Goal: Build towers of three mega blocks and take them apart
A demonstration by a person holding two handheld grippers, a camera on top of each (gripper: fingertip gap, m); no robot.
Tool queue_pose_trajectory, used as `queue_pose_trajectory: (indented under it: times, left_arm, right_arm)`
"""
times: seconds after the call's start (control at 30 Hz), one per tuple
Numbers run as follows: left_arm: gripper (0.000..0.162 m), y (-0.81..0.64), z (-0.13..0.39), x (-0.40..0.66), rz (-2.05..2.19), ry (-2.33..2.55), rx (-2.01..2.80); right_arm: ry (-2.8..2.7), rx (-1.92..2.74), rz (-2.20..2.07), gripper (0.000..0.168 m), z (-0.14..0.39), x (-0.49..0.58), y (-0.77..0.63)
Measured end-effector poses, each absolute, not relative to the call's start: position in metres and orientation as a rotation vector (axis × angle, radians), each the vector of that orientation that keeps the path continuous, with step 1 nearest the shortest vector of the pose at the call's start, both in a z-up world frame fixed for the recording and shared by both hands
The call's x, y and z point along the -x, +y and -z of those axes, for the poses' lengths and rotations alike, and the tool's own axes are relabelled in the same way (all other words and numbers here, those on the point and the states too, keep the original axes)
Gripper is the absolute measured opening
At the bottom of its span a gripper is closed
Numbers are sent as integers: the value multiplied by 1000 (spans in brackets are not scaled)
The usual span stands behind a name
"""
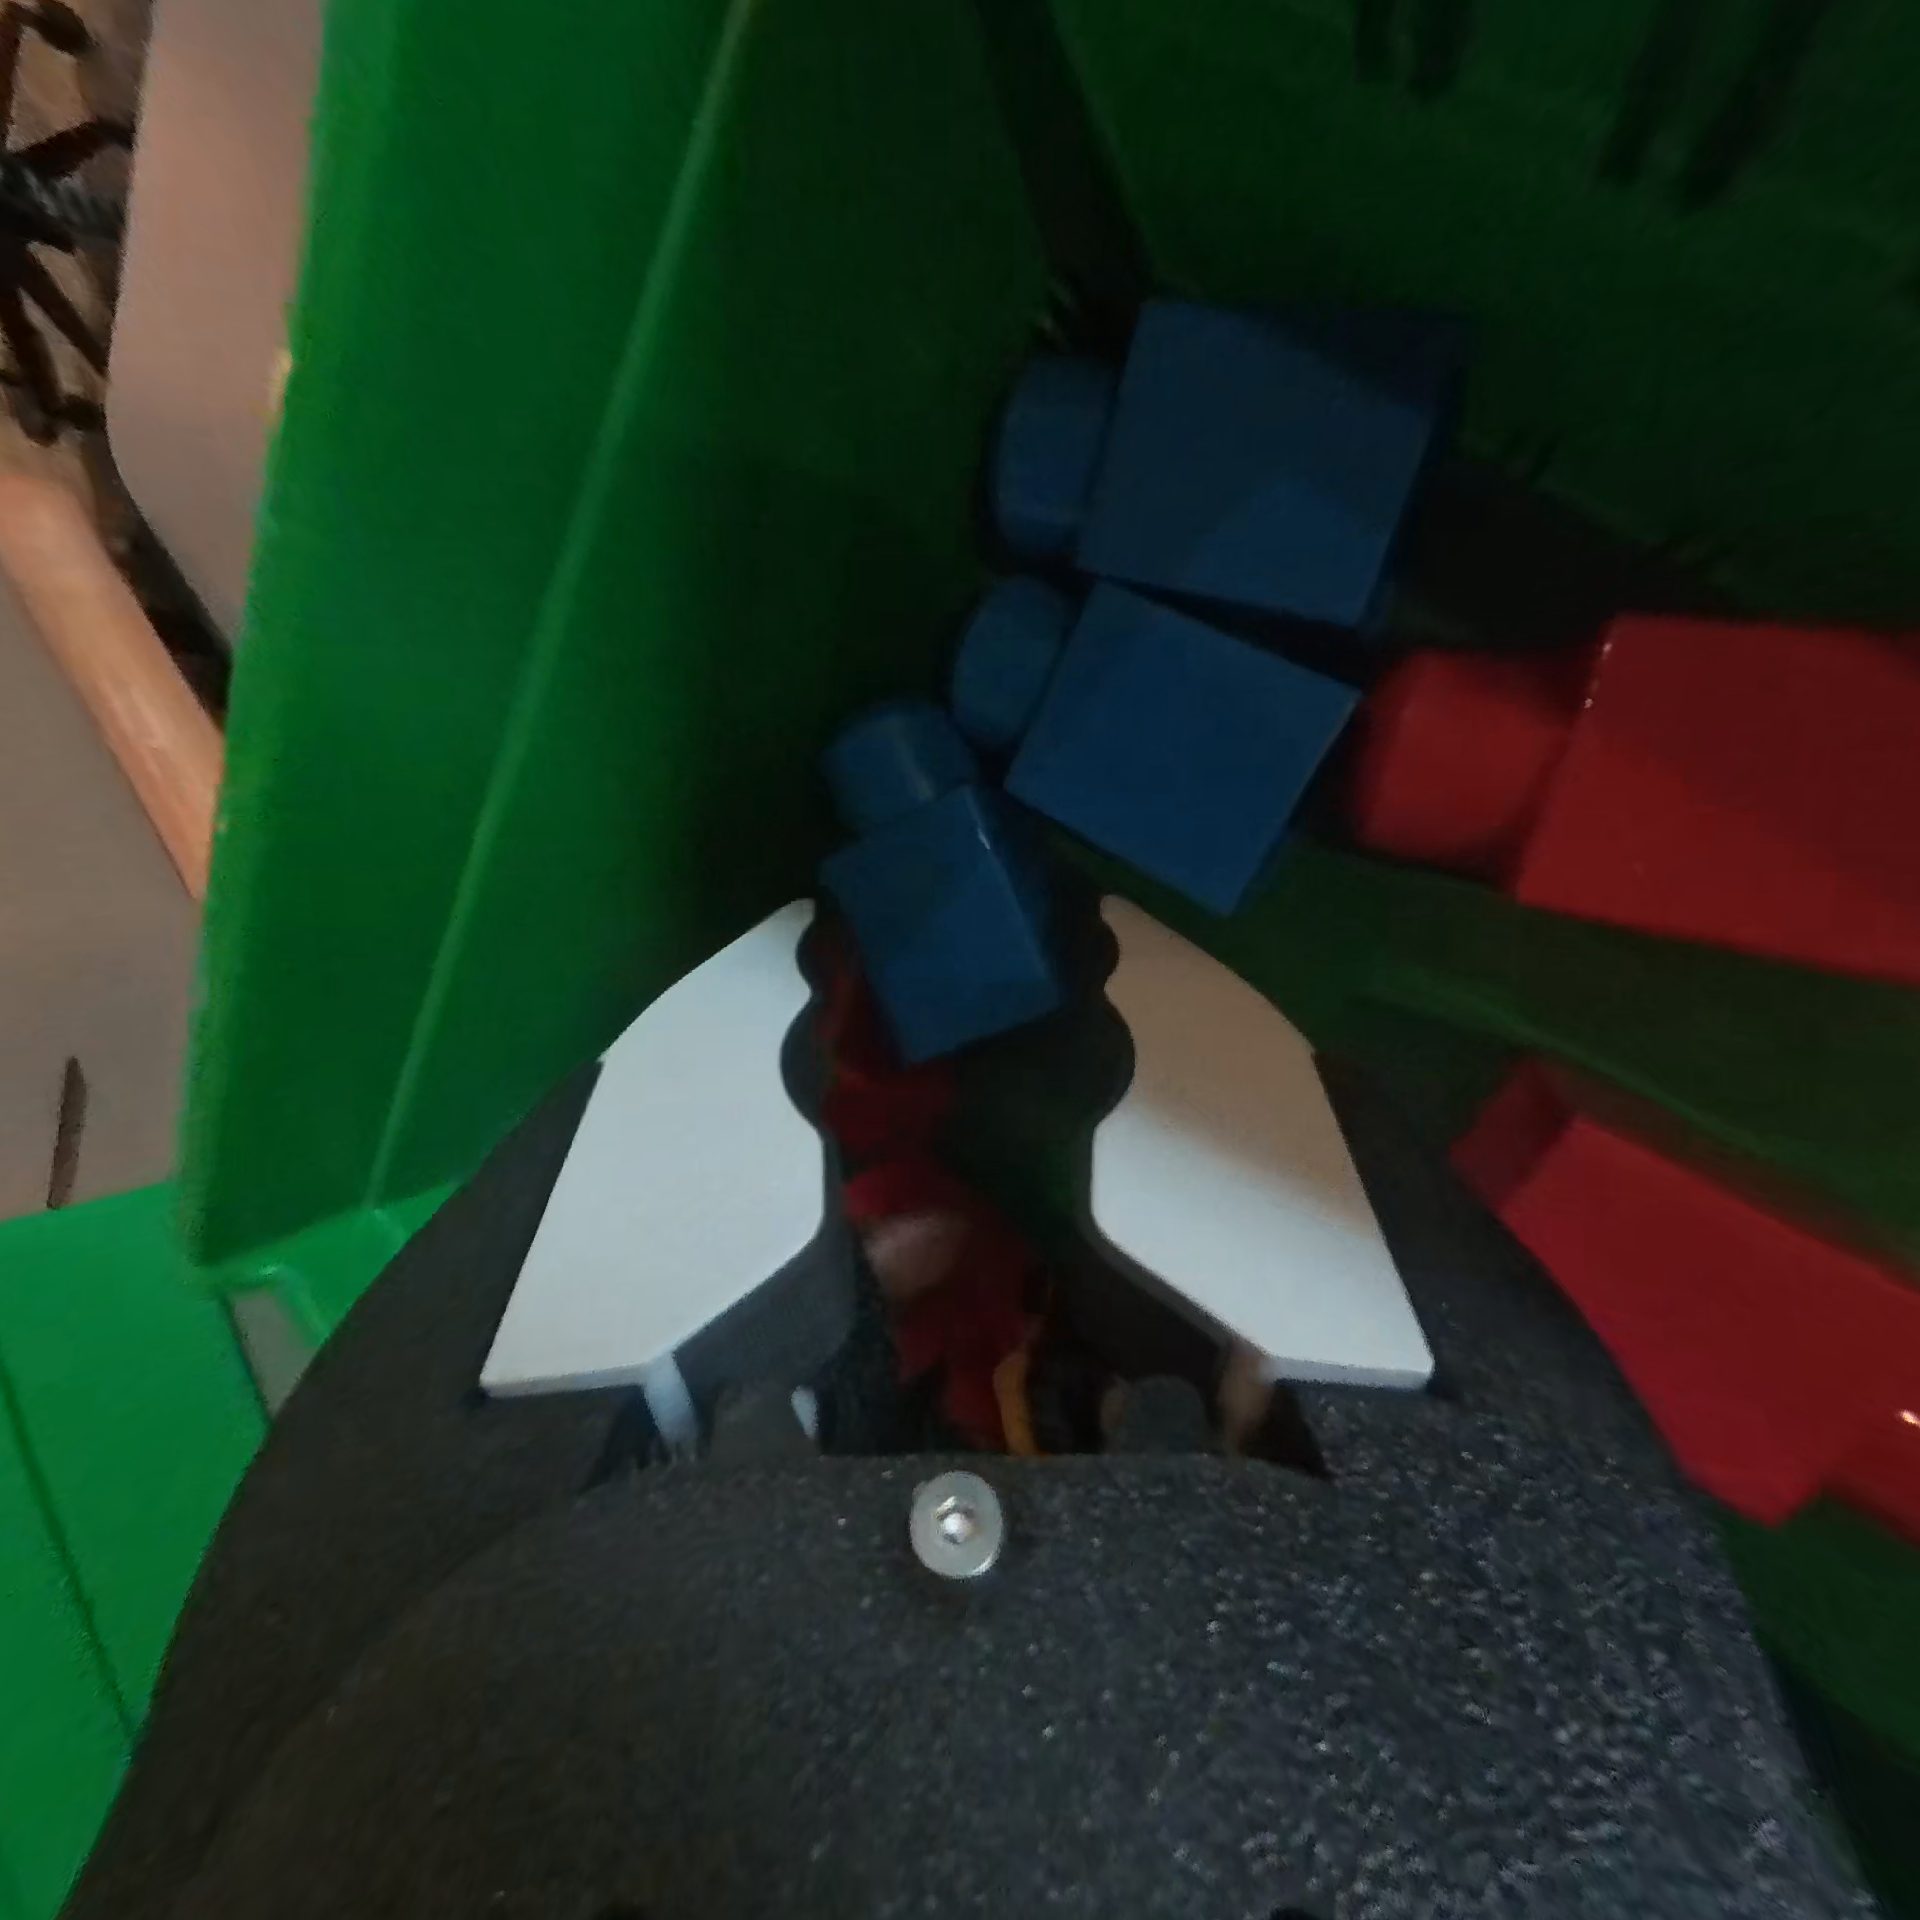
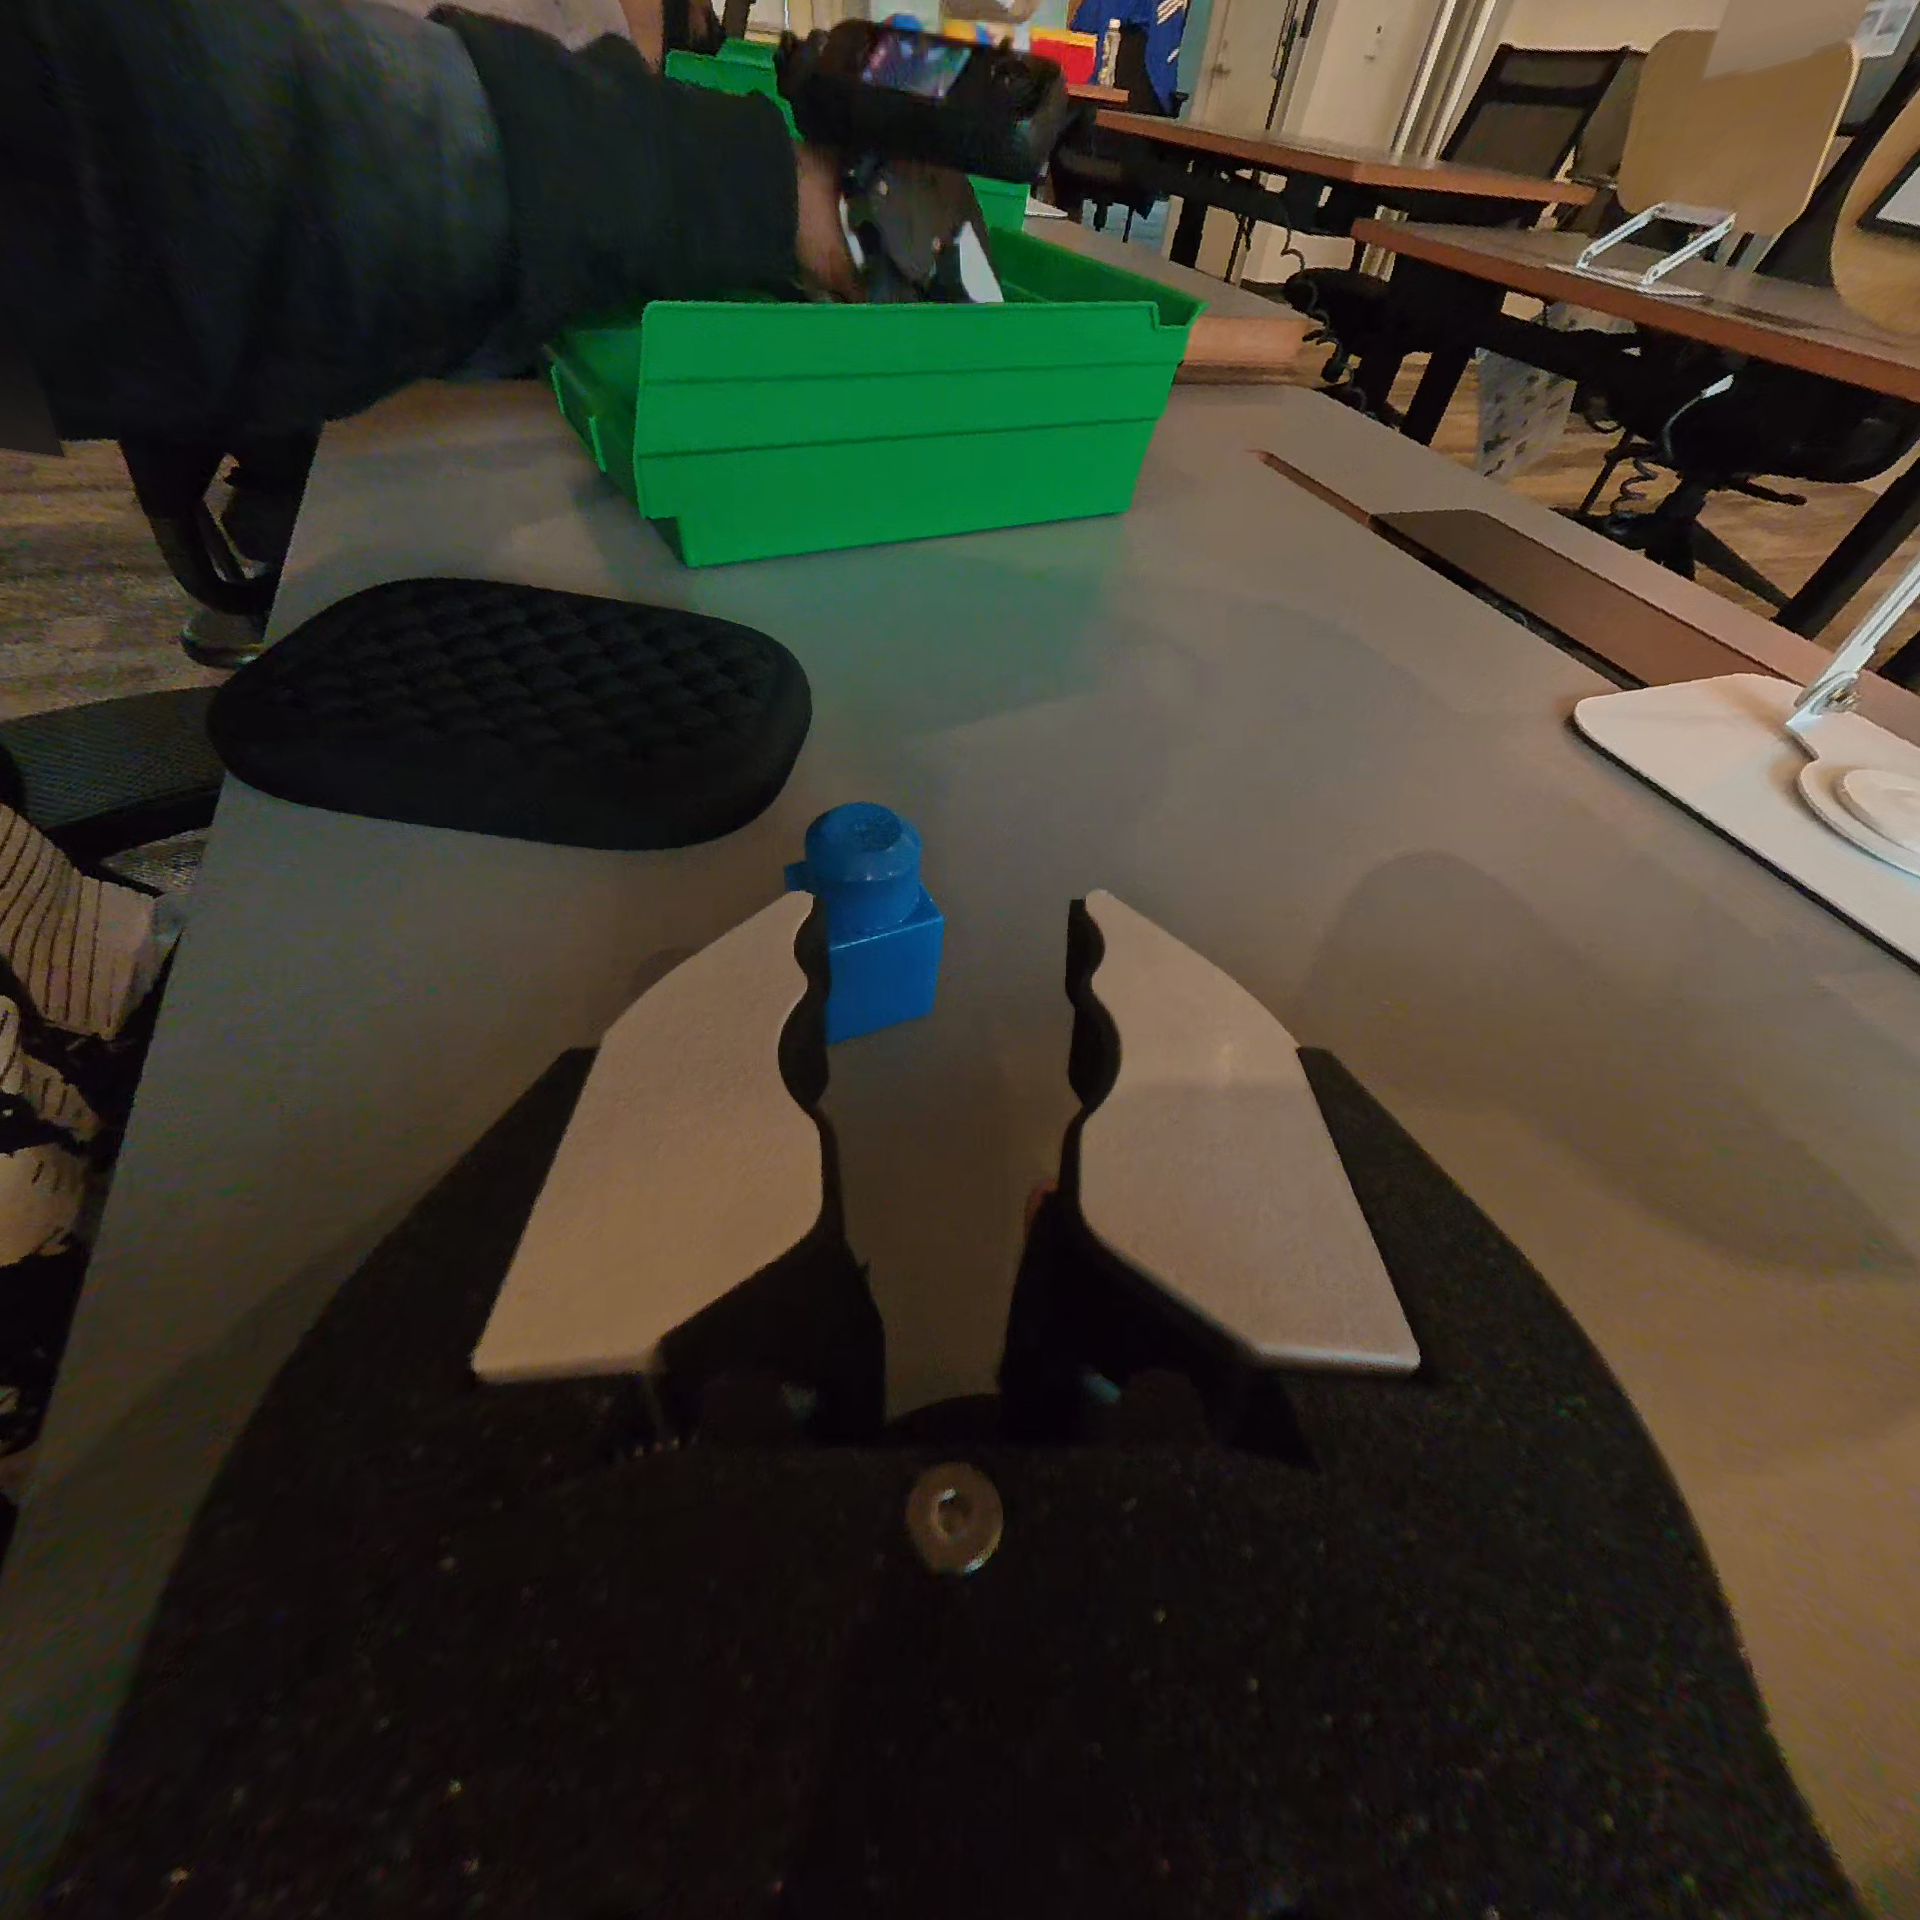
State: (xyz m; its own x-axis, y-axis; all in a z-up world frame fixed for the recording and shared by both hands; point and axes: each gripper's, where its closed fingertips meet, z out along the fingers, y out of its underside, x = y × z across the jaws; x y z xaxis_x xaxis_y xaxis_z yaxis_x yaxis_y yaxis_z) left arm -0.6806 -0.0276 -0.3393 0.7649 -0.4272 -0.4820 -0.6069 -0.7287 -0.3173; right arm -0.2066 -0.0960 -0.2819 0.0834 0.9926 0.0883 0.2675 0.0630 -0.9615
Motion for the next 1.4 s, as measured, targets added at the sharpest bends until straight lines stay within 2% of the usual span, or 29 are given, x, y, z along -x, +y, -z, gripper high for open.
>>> queue_pose_trajectory:
  times: [0.43, 0.73, 1.07, 1.23, 1.4]
  left_arm:
    - [41, -29, 340, 685, -407, 541, 2566]
    - [40, -47, 276, 658, -328, 391, 2260]
    - [39, -96, 166, 495, 351, 476, 1682]
    - [40, -126, 151, 410, 665, 613, 1538]
    - [40, -143, 156, 349, 735, 753, 1449]
  right_arm:
    - [-1361, 1392, -954, 43, 282, 207, -95]
    - [-1367, 1396, -954, 43, 283, 207, -95]
    - [-1439, 1369, -940, 45, 279, 213, -101]
    - [-1503, 1244, -954, 47, 244, 226, -113]
    - [-1555, 1121, -1070, 50, 196, 247, -135]
